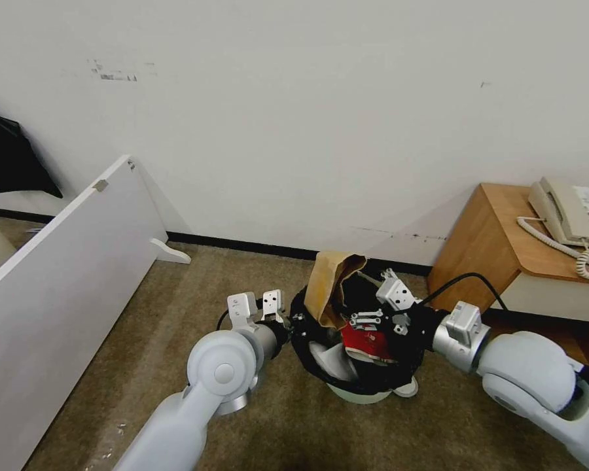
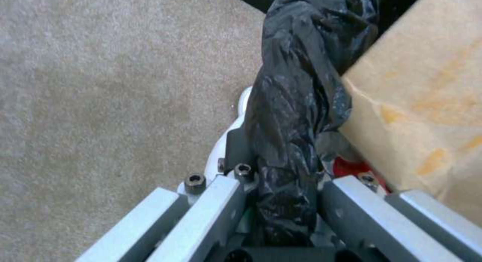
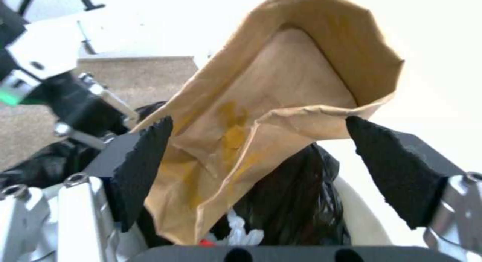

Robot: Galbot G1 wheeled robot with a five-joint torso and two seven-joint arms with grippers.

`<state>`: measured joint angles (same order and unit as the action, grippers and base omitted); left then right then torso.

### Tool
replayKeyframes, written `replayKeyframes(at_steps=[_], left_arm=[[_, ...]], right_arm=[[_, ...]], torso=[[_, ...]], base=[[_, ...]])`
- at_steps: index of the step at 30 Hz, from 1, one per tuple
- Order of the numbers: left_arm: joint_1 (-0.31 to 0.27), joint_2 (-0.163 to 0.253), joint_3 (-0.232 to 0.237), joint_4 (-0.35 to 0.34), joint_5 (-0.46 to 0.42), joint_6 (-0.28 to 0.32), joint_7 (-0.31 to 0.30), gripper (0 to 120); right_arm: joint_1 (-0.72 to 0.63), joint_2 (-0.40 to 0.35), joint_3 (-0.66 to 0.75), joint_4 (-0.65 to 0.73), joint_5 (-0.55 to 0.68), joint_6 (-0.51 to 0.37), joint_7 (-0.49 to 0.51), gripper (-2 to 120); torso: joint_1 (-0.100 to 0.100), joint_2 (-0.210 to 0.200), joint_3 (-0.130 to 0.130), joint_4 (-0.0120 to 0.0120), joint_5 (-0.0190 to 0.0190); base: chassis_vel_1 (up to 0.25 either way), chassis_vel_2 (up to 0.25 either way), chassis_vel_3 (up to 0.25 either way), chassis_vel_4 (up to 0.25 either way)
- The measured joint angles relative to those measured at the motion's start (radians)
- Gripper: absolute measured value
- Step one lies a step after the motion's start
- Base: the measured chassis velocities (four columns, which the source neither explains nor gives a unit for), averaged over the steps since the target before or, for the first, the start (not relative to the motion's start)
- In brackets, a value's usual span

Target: Pick up the trash bin, then pick up the garbage from the floor and place it into the trash bin.

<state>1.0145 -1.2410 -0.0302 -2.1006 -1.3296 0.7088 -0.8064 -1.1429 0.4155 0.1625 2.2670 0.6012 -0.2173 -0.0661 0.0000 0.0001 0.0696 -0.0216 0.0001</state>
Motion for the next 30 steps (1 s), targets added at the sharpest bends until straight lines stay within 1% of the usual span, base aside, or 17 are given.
replayKeyframes(at_steps=[2, 4, 5, 7, 9, 18, 21, 23, 26, 30], left_arm=[[0.000, -0.002, -0.005, 0.003, -0.010, -0.001, -0.004, 1], [0.000, -0.008, -0.018, 0.011, -0.033, -0.004, -0.015, 1], [0.000, -0.008, -0.018, 0.011, -0.033, -0.004, -0.015, 1], [0.005, -0.011, -0.030, 0.009, -0.035, -0.008, -0.019, 1], [0.008, -0.013, -0.034, 0.006, -0.035, -0.008, -0.021, 1], [0.030, -0.019, -0.060, -0.004, -0.016, -0.014, -0.026, 1], [0.042, -0.016, -0.069, -0.009, 0.002, -0.015, -0.026, 1], [0.054, -0.009, -0.075, -0.014, 0.032, -0.016, -0.022, 1], [0.064, -0.002, -0.082, -0.019, 0.053, -0.016, -0.016, 1], [0.070, 0.003, -0.086, -0.026, 0.055, -0.016, -0.015, 1]], right_arm=[[-0.007, -0.009, 0.012, 0.009, 0.007, -0.003, -0.001, 92], [-0.022, -0.039, 0.051, 0.037, 0.039, -0.013, 0.000, 93], [-0.022, -0.039, 0.051, 0.037, 0.039, -0.013, 0.000, 93], [-0.027, -0.065, 0.063, 0.047, 0.053, -0.014, -0.002, 95], [-0.028, -0.068, 0.063, 0.049, 0.054, -0.014, -0.003, 95], [-0.041, -0.067, 0.031, 0.061, 0.045, -0.014, -0.014, 95], [-0.045, -0.067, 0.027, 0.062, 0.036, -0.011, -0.021, 95], [-0.049, -0.054, 0.017, 0.059, 0.021, -0.008, -0.024, 95], [-0.055, -0.044, 0.010, 0.054, 0.005, -0.002, -0.029, 95], [-0.063, -0.037, 0.019, 0.054, -0.001, 0.006, -0.031, 95]], torso=[[0.000, 0.000, 0.000, -0.0001, 0.0000], [0.000, 0.000, 0.000, 0.0000, -0.0001], [0.000, 0.000, 0.000, 0.0000, -0.0001], [0.000, 0.000, 0.000, 0.0000, -0.0001], [0.000, 0.000, 0.000, 0.0000, -0.0001], [0.000, 0.000, 0.000, 0.0000, -0.0002], [0.000, 0.000, 0.000, 0.0000, -0.0002], [0.000, 0.000, 0.000, 0.0000, -0.0001], [0.000, 0.000, 0.000, 0.0000, -0.0001], [0.000, 0.000, 0.000, -0.0001, -0.0001]], base=[[0.000, 0.000, 0.000, 0.000], [0.000, 0.000, 0.000, 0.000], [0.000, 0.000, 0.000, 0.000], [0.000, 0.000, 0.000, 0.000], [0.000, 0.000, 0.000, 0.000], [0.000, 0.000, 0.000, 0.000], [0.000, 0.000, 0.000, 0.000], [0.000, 0.000, 0.000, 0.000], [0.000, 0.000, 0.000, 0.000], [0.000, 0.000, 0.000, 0.000]])
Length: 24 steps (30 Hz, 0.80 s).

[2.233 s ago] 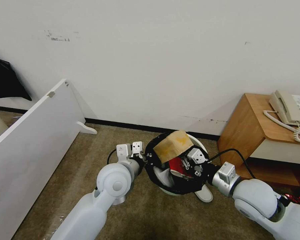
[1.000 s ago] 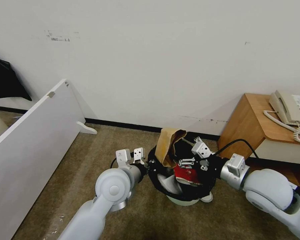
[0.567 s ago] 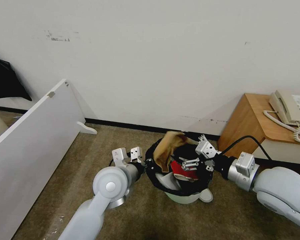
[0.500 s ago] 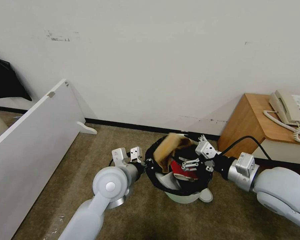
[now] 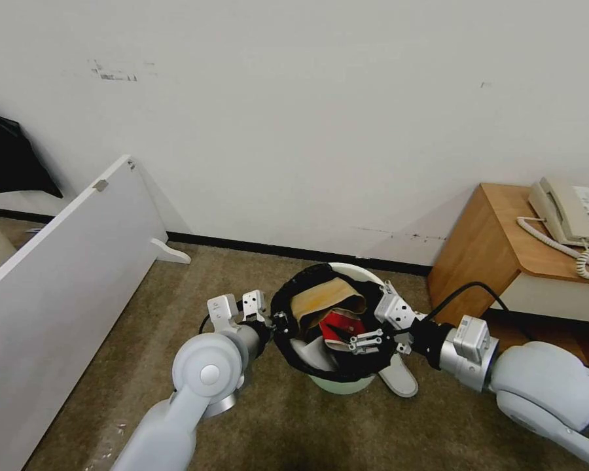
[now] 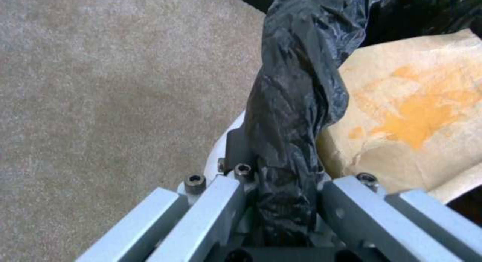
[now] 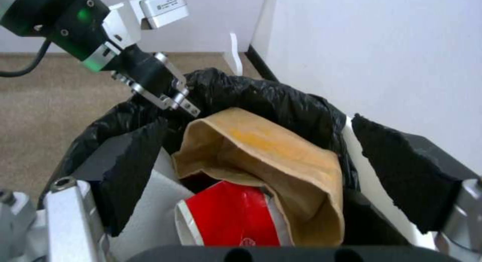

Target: Pick up the trash bin, then pick up the garbage from the floor and place it into the trash bin.

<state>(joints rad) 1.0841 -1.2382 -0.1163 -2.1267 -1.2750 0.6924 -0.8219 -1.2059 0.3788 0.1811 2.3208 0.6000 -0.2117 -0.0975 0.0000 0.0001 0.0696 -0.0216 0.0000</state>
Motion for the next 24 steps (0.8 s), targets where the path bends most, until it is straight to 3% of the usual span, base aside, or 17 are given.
replayKeyframes(at_steps=[9, 13, 24], left_arm=[[0.024, 0.005, -0.007, -0.008, -0.019, 0.006, -0.037, 1], [0.046, 0.005, -0.019, -0.017, -0.016, 0.003, -0.067, 1], [0.099, 0.075, -0.148, -0.056, -0.010, -0.005, -0.074, 1]], right_arm=[[0.048, -0.007, 0.077, 0.025, 0.109, 0.018, 0.051, 95], [0.068, -0.001, 0.105, 0.027, 0.206, 0.027, 0.125, 95], [0.052, 0.073, 0.108, 0.020, 0.268, 0.020, 0.209, 95]], torso=[[0.000, 0.000, 0.000, 0.0001, -0.0001], [0.000, 0.000, 0.000, 0.0001, -0.0002], [0.000, 0.000, 0.000, 0.0000, -0.0002]], base=[[0.000, 0.000, 0.000, 0.000], [0.000, 0.000, 0.000, 0.000], [0.000, 0.000, 0.000, 0.000]])
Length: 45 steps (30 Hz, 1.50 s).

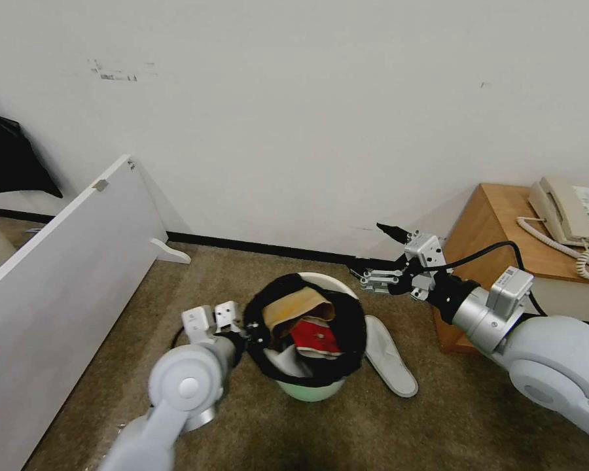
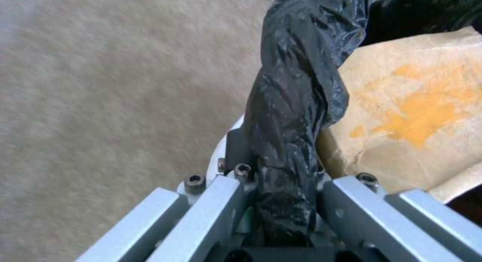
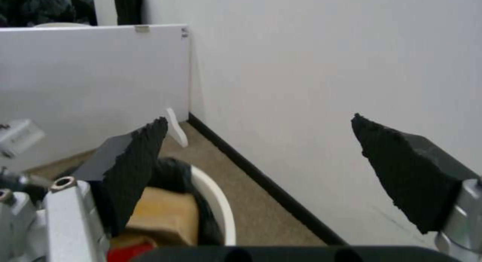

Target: Pick up the trash bin, then pick up the garbage from the floor and place it into the trash bin.

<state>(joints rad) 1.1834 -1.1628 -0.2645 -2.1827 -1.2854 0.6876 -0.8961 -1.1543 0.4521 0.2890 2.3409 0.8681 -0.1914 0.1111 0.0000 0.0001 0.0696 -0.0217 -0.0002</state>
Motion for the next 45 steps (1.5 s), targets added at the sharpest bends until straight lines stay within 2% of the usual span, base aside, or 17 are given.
replayKeyframes(at_steps=[2, 9, 18, 21, 25, 28, 31, 39, 42, 44, 45], left_arm=[[0.011, 0.011, -0.029, -0.005, 0.004, -0.001, 0.007, 1], [0.037, 0.026, -0.081, -0.019, 0.016, -0.009, 0.020, 1], [0.053, 0.044, -0.108, -0.034, 0.035, -0.013, 0.030, 1], [0.056, 0.056, -0.115, -0.040, 0.032, -0.013, 0.037, 1], [0.056, 0.062, -0.113, -0.043, 0.028, -0.013, 0.041, 1], [0.053, 0.068, -0.094, -0.046, 0.027, -0.012, 0.051, 1], [0.054, 0.069, -0.084, -0.051, 0.028, -0.012, 0.053, 1], [0.048, 0.071, -0.057, -0.055, 0.032, -0.012, 0.058, 1], [0.048, 0.071, -0.050, -0.055, 0.033, -0.011, 0.058, 1], [0.048, 0.071, -0.043, -0.055, 0.033, -0.011, 0.059, 1], [0.048, 0.071, -0.043, -0.055, 0.033, -0.011, 0.059, 1]], right_arm=[[-0.001, 0.015, -0.006, -0.008, 0.000, -0.005, 0.004, 95], [-0.018, 0.057, -0.023, -0.042, -0.009, -0.019, 0.024, 95], [-0.025, 0.123, -0.053, -0.109, -0.021, -0.045, 0.055, 95], [-0.014, 0.162, -0.077, -0.150, -0.020, -0.081, 0.079, 96], [-0.002, 0.197, -0.100, -0.184, -0.004, -0.119, 0.123, 99], [0.017, 0.248, -0.129, -0.231, 0.045, -0.160, 0.185, 100], [0.032, 0.270, -0.149, -0.266, 0.054, -0.182, 0.204, 100], [0.062, 0.321, -0.188, -0.328, 0.107, -0.234, 0.282, 100], [0.085, 0.339, -0.205, -0.346, 0.144, -0.282, 0.337, 100], [0.110, 0.358, -0.220, -0.360, 0.204, -0.344, 0.413, 100], [0.110, 0.358, -0.220, -0.360, 0.204, -0.344, 0.413, 100]], torso=[[0.000, 0.000, 0.000, 0.0002, 0.0002], [0.000, 0.000, 0.000, 0.0000, 0.0001], [0.000, 0.000, 0.000, 0.0001, 0.0002], [0.000, 0.000, 0.000, 0.0000, -0.0003], [0.000, 0.000, 0.000, 0.0002, 0.0003], [0.000, 0.000, 0.000, -0.0002, 0.0002], [0.000, 0.000, 0.000, 0.0004, 0.0002], [0.000, 0.000, 0.000, 0.0000, 0.0002], [0.000, 0.000, 0.000, 0.0001, 0.0002], [0.000, 0.000, 0.000, 0.0002, 0.0002], [0.000, 0.000, 0.000, 0.0002, 0.0002]], base=[[0.000, 0.000, 0.000, 0.000], [0.000, 0.000, 0.000, 0.000], [0.000, 0.000, 0.000, 0.000], [0.000, 0.000, 0.000, 0.000], [0.000, 0.000, 0.000, 0.000], [0.000, 0.000, 0.000, 0.000], [0.000, 0.000, 0.000, 0.000], [0.000, 0.000, 0.000, 0.000], [0.000, 0.000, 0.000, 0.000], [0.000, 0.000, 0.000, 0.000], [0.000, 0.000, 0.000, 0.000]])
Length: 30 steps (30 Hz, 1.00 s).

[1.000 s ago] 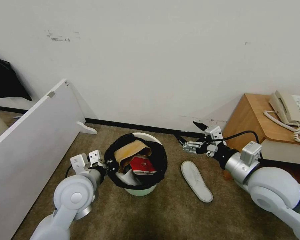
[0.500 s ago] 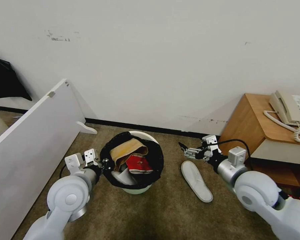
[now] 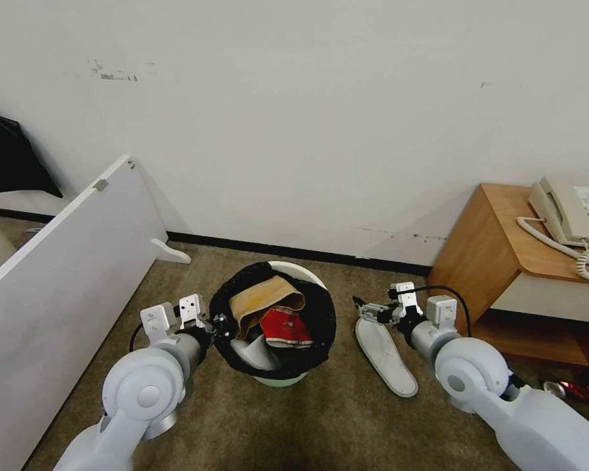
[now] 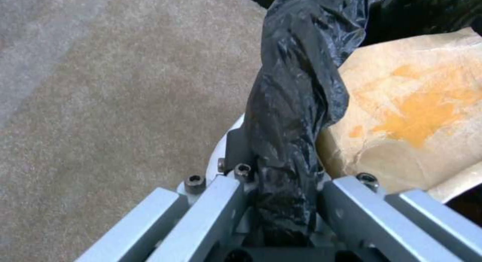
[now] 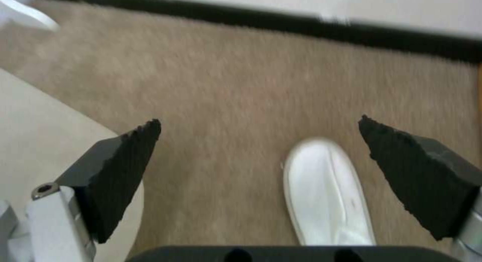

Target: Pick up the trash bin, then pick up the garbage from the floor and place it into the trash bin.

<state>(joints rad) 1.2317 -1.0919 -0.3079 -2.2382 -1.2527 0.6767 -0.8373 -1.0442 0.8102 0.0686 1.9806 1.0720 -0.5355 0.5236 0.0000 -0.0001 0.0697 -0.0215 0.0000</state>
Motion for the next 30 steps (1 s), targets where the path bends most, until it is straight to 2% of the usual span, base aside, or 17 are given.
replayKeyframes(at_steps=[2, 3, 5, 6, 8, 9, 10, 14, 15, 24, 30], left_arm=[[-0.001, 0.000, 0.005, 0.000, 0.000, 0.000, 0.000, 1], [-0.001, 0.000, 0.005, 0.000, 0.000, 0.000, 0.000, 1], [-0.005, -0.001, 0.007, 0.001, 0.000, 0.000, 0.000, 1], [-0.005, -0.001, 0.007, 0.001, 0.000, 0.000, 0.000, 1], [-0.006, -0.002, 0.009, 0.002, 0.000, 0.001, 0.000, 1], [-0.006, -0.002, 0.009, 0.002, 0.000, 0.001, 0.000, 1], [-0.006, -0.002, 0.009, 0.003, -0.001, 0.001, 0.000, 1], [-0.005, -0.003, 0.009, 0.004, -0.002, 0.001, 0.001, 1], [-0.004, -0.003, 0.005, 0.005, -0.003, 0.001, 0.002, 1], [0.001, -0.001, -0.014, 0.006, -0.011, 0.002, 0.009, 1], [0.004, -0.001, -0.017, 0.007, -0.011, 0.002, 0.013, 1]], right_arm=[[0.027, 0.020, -0.017, -0.018, 0.080, -0.049, 0.077, 100], [0.027, 0.020, -0.017, -0.018, 0.080, -0.049, 0.077, 100], [0.064, 0.047, -0.041, -0.042, 0.180, -0.099, 0.173, 100], [0.064, 0.047, -0.041, -0.042, 0.180, -0.099, 0.173, 100], [0.096, 0.069, -0.058, -0.057, 0.275, -0.135, 0.263, 100], [0.096, 0.069, -0.058, -0.057, 0.275, -0.135, 0.263, 100], [0.120, 0.085, -0.066, -0.067, 0.346, -0.169, 0.328, 100], [0.149, 0.099, -0.081, -0.080, 0.417, -0.198, 0.392, 100], [0.174, 0.109, -0.094, -0.095, 0.471, -0.200, 0.434, 100], [0.260, 0.133, -0.144, -0.157, 0.597, -0.207, 0.499, 100], [0.295, 0.152, -0.157, -0.210, 0.616, -0.207, 0.498, 100]], torso=[[0.000, 0.000, 0.000, -0.0001, -0.0001], [0.000, 0.000, 0.000, -0.0001, -0.0001], [0.000, 0.000, 0.000, 0.0000, -0.0001], [0.000, 0.000, 0.000, 0.0000, -0.0001], [0.000, 0.000, 0.000, 0.0000, 0.0001], [0.000, 0.000, 0.000, 0.0000, 0.0001], [0.000, 0.000, 0.000, 0.0000, -0.0002], [0.000, 0.000, 0.000, 0.0000, 0.0000], [0.000, 0.000, 0.000, 0.0000, -0.0002], [0.000, 0.000, 0.000, 0.0000, -0.0001], [0.000, 0.000, 0.000, 0.0001, 0.0000]], base=[[0.000, 0.000, 0.000, 0.000], [0.000, 0.000, 0.000, 0.000], [0.000, 0.000, 0.000, 0.000], [0.000, 0.000, 0.000, 0.000], [0.000, 0.000, 0.000, 0.000], [0.000, 0.000, 0.000, 0.000], [0.000, 0.000, 0.000, 0.000], [0.000, 0.000, 0.000, 0.000], [0.000, 0.000, 0.000, 0.000], [0.000, 0.000, 0.000, 0.000], [0.000, 0.000, 0.000, 0.000]])
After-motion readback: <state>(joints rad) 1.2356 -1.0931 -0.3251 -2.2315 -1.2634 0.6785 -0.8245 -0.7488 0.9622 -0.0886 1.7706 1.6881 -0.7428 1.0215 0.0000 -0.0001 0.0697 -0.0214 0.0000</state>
